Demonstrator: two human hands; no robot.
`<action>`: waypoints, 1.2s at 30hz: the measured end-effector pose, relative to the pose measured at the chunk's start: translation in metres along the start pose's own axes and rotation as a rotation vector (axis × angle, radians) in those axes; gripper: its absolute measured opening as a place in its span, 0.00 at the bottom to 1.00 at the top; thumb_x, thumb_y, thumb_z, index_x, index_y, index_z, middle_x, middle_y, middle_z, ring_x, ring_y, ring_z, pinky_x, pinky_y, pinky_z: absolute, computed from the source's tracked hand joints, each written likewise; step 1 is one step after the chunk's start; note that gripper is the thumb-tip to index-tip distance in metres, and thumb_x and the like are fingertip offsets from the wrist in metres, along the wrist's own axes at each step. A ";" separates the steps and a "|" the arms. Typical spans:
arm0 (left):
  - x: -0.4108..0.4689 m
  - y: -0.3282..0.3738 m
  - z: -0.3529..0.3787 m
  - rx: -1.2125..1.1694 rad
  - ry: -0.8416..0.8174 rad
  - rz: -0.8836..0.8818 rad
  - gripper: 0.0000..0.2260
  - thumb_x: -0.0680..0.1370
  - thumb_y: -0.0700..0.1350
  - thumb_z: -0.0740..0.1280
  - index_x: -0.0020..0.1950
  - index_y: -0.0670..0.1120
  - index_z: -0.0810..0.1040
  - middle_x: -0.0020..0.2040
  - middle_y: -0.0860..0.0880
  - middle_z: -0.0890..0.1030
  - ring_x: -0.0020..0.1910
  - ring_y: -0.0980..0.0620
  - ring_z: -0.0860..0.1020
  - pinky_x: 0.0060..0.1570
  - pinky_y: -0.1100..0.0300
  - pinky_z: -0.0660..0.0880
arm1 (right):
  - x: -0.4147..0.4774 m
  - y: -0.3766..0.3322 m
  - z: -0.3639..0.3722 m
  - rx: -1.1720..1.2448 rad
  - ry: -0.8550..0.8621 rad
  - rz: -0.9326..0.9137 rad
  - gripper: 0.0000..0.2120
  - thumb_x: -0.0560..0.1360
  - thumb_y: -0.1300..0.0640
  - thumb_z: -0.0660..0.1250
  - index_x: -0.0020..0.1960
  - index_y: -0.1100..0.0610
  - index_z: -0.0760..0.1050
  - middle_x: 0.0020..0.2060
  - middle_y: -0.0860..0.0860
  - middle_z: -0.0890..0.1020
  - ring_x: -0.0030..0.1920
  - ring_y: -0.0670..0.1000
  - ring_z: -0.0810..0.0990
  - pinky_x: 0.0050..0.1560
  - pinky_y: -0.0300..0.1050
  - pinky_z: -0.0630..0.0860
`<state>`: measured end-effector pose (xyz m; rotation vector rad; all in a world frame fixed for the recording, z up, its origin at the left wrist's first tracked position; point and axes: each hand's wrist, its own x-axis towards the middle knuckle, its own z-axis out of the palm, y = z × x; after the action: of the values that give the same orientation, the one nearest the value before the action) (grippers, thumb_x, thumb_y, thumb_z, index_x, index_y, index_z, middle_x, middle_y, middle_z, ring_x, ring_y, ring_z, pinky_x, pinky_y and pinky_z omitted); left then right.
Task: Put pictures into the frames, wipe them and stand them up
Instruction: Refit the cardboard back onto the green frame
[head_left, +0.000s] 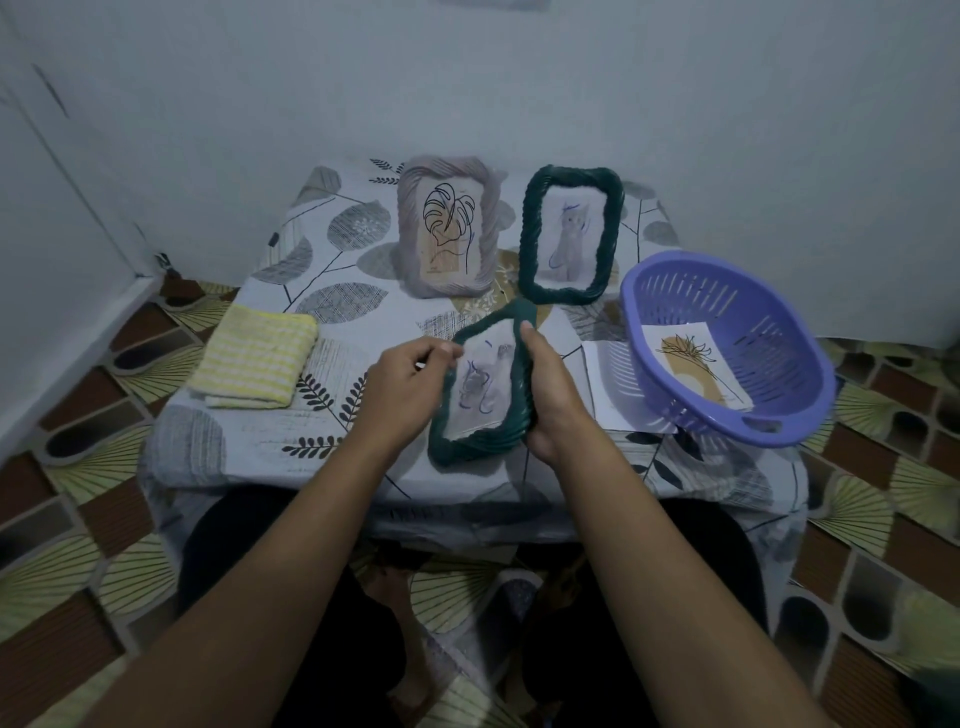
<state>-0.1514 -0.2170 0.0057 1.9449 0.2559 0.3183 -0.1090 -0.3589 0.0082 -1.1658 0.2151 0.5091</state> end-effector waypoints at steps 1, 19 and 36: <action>0.000 -0.007 -0.002 0.019 0.005 -0.017 0.10 0.82 0.48 0.63 0.47 0.55 0.83 0.46 0.56 0.84 0.48 0.59 0.80 0.42 0.69 0.71 | 0.002 0.002 -0.002 0.022 0.023 -0.004 0.24 0.84 0.44 0.55 0.66 0.61 0.76 0.56 0.61 0.84 0.58 0.62 0.82 0.62 0.58 0.77; 0.013 -0.068 -0.046 0.718 0.073 -0.022 0.14 0.77 0.53 0.64 0.58 0.51 0.82 0.57 0.46 0.81 0.58 0.40 0.74 0.58 0.47 0.69 | 0.031 0.037 0.006 -0.252 0.269 -0.129 0.10 0.83 0.54 0.60 0.51 0.53 0.79 0.50 0.55 0.85 0.53 0.58 0.84 0.58 0.60 0.80; 0.026 -0.089 -0.075 0.892 0.254 -0.094 0.15 0.76 0.40 0.65 0.63 0.41 0.77 0.62 0.37 0.75 0.61 0.35 0.70 0.58 0.42 0.67 | 0.033 0.025 -0.005 -1.006 0.544 -0.251 0.15 0.75 0.45 0.70 0.58 0.50 0.82 0.51 0.47 0.86 0.58 0.54 0.80 0.61 0.48 0.74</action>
<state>-0.1553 -0.1094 -0.0464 2.7526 0.7514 0.4339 -0.0919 -0.3472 -0.0284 -2.2787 0.2814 0.0282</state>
